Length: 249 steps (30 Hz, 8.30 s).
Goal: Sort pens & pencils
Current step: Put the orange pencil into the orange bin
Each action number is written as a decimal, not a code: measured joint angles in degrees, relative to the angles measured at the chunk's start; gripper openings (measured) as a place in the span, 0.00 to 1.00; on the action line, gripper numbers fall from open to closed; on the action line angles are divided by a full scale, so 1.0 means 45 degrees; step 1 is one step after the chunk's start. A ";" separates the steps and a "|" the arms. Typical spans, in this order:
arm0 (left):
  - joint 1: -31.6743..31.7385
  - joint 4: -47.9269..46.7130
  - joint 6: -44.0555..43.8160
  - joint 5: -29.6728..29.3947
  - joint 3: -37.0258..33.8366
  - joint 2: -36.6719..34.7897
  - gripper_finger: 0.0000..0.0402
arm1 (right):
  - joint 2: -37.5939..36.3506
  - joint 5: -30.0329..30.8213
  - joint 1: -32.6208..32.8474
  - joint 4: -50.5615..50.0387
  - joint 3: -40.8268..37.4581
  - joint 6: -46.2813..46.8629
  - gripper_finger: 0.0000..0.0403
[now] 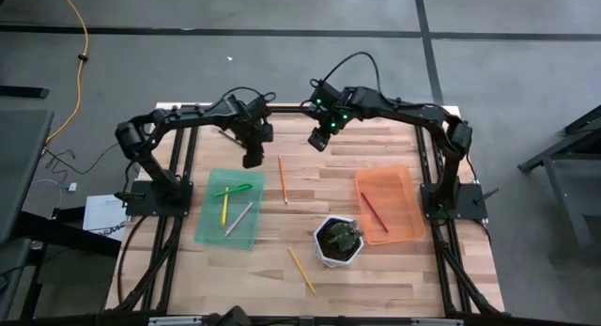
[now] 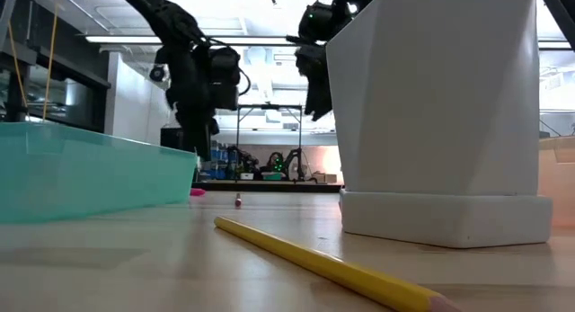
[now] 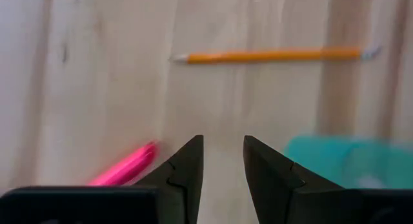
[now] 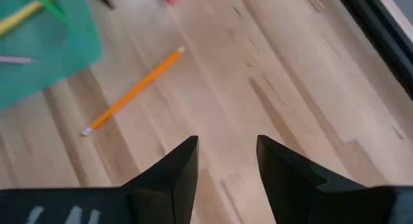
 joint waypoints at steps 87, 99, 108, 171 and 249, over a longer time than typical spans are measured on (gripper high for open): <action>-0.4303 0.0537 -1.5391 -0.4392 0.2164 0.2083 0.24 | -0.1933 -0.2825 -0.3947 -0.0209 -0.0029 -0.4080 0.37; -0.3866 0.0352 -1.4559 -0.4328 0.2155 0.2352 0.24 | -0.1933 -0.2830 -0.3944 -0.0025 -0.0024 -0.4075 0.37; -0.3526 0.0409 -1.4217 -0.4126 0.2439 0.2982 0.24 | -0.1933 -0.2834 -0.3943 0.0073 -0.0024 -0.3997 0.37; -0.3053 0.0558 -1.5090 -0.3633 0.2407 0.3618 0.24 | -0.1928 -0.3131 -0.3942 0.0186 -0.0019 -0.3995 0.37; -0.3049 -0.0083 -1.4307 -0.3297 0.2407 0.3835 0.03 | -0.1928 -0.3175 -0.3944 0.0194 -0.0019 -0.3983 0.37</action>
